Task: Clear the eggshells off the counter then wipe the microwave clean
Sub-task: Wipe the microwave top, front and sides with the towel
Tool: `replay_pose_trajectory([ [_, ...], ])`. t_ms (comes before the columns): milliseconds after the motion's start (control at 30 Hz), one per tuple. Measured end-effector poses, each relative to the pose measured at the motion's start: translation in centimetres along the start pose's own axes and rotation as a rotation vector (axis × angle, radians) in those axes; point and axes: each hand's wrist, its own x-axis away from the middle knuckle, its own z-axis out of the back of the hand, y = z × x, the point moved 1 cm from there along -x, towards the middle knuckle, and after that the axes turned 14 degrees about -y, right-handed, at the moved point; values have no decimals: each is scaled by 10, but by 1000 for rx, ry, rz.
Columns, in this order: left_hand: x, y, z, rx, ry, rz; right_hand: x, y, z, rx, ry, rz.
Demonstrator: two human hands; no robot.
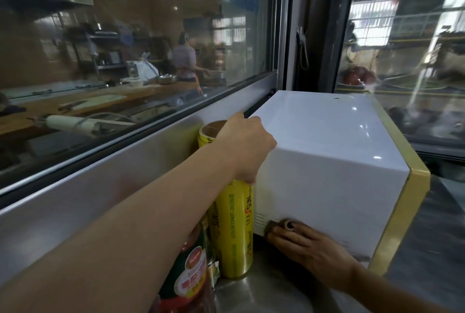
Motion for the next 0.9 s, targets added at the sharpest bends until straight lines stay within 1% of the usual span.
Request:
replay_pose_trajectory([
  [100,1,0,-1,7,17,-5,11,0,-5,37,-36,7],
  [167,0,-1,-1,13,22,-9,-1,-6,-2,48,-24,4],
  [267,-2,-3,-2,29,29,-9,-33,-13,11,28,28,-55],
  [367,-2,-3,-3,30,20,-4,-47,-18,16,58,32,-71],
  [433,-3,-2,-3,36,21,7,-38,-17,12,31,21,-68],
  [500,-3,-1,-3,36,19,8,-22,-13,3,15,49,-77],
  [633,-2,-3,-3,32,24,6,10,-10,-18,5,44,-145],
  [767,-3,-4,-3,23,20,4,-20,-16,2,40,74,-67],
  [833,-3,-4,-3,19,15,0,-41,-19,11,-2,6,-36],
  [900,-3,-4,-2,22,1,-3,-44,-20,9,-31,15,-30],
])
